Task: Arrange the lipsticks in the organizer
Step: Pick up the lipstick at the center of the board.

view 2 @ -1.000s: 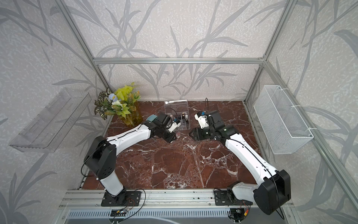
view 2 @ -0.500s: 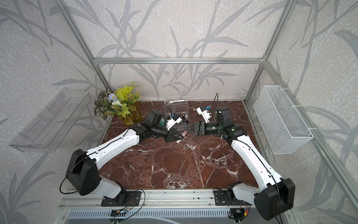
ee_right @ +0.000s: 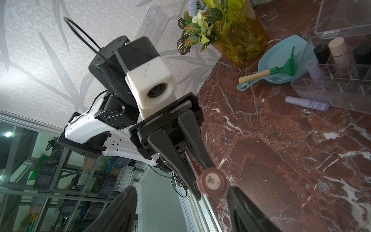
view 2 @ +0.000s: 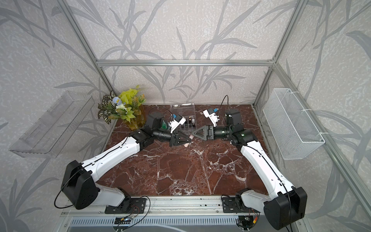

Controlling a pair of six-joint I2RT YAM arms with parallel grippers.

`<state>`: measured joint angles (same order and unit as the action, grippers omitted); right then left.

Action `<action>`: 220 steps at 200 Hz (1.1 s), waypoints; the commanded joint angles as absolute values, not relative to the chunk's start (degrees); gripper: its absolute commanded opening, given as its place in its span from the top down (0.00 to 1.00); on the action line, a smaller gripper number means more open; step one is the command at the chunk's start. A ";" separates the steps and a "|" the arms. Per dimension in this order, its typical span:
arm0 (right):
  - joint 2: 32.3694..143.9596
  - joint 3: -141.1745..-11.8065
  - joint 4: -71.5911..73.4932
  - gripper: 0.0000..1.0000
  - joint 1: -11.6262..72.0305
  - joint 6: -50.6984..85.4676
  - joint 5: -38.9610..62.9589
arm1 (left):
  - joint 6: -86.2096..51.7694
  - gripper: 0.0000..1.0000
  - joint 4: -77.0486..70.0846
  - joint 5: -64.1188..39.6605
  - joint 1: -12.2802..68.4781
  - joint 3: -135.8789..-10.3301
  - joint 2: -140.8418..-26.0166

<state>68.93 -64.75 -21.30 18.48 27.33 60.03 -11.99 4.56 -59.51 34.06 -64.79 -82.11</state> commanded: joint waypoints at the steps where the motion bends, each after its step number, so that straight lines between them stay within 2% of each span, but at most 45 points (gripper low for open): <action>1: 69.58 -65.67 -21.44 0.27 18.46 25.47 59.60 | -14.33 0.85 -0.07 -62.63 34.05 -63.92 -80.19; 38: 70.20 -64.67 -16.78 0.37 18.43 27.88 60.02 | -15.82 0.85 -1.66 -62.91 34.06 -63.61 -79.73; 63: 70.96 -65.40 -18.04 0.40 18.52 26.55 58.59 | -15.99 0.85 -1.80 -62.92 34.06 -63.54 -79.63; 139: 70.11 -67.60 -24.24 0.54 21.67 20.25 47.46 | -16.73 0.85 -2.36 -62.80 34.10 -63.50 -79.51; 220: 69.52 -64.82 -16.39 0.70 21.82 25.84 49.66 | -17.05 0.85 -2.44 -62.41 34.07 -63.72 -79.28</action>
